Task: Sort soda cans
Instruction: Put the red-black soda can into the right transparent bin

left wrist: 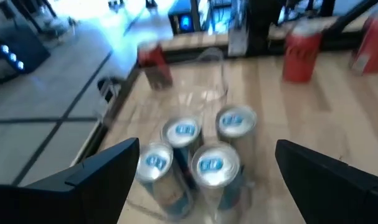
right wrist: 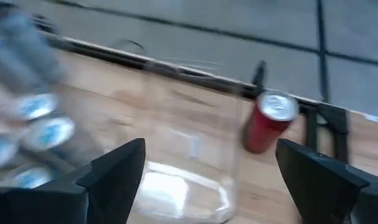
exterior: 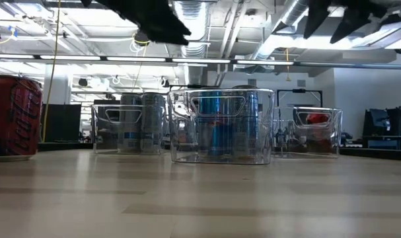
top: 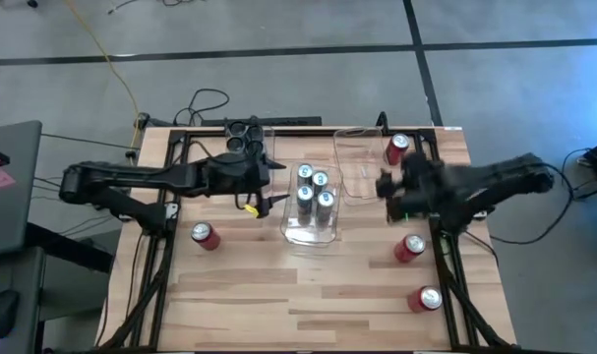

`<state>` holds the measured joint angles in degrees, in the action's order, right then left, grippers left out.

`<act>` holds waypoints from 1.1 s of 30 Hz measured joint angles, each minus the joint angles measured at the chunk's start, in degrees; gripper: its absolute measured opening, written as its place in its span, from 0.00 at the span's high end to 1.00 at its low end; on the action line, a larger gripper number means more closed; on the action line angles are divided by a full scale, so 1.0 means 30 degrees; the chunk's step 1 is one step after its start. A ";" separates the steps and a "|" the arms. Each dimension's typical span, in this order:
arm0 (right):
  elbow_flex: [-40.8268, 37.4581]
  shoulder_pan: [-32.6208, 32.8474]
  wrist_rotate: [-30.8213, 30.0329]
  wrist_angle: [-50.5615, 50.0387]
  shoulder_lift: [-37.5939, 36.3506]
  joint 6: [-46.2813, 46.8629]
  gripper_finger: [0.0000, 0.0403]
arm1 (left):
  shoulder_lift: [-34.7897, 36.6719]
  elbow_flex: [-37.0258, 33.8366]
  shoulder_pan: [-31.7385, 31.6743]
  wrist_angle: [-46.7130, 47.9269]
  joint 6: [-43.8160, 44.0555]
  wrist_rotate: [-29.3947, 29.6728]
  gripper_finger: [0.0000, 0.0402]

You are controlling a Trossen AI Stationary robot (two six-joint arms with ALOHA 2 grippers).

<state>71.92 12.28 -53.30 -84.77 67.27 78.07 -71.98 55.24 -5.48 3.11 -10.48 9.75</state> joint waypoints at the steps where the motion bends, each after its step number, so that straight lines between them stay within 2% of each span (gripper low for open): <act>1: 0.0000 -0.1223 0.0548 0.0401 -0.0306 -0.1229 0.07 | -0.0199 0.0000 -0.0108 0.0181 0.0004 0.0002 0.07; 6: 0.0000 -0.7212 0.4188 0.2967 -0.0995 -0.7811 0.07 | -0.1266 0.0000 -0.0854 0.0856 0.0039 -0.0746 0.07; 12: 0.0000 -1.2931 0.8400 0.6516 0.0148 -1.4958 0.07 | -0.3088 0.0000 -0.1817 0.1450 -0.0423 -0.1025 0.07; 19: 0.0000 -1.8730 1.1404 0.7423 0.2762 -1.8837 0.07 | -0.3410 -0.0007 -0.2875 0.1707 -0.0832 -0.1025 0.07; 24: 0.0000 -2.0946 1.4378 0.7357 0.4952 -2.0493 0.07 | -0.2216 0.0000 -0.3560 0.1107 -0.1459 -0.1025 0.07; 33: 0.0000 -2.2162 1.4651 0.7283 0.6773 -2.1662 0.07 | -0.0682 0.0008 -0.4209 0.1880 -0.2154 -0.1025 0.07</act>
<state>71.92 -54.20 -9.34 -62.92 87.59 13.08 -74.02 55.27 -18.11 8.75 -16.94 6.68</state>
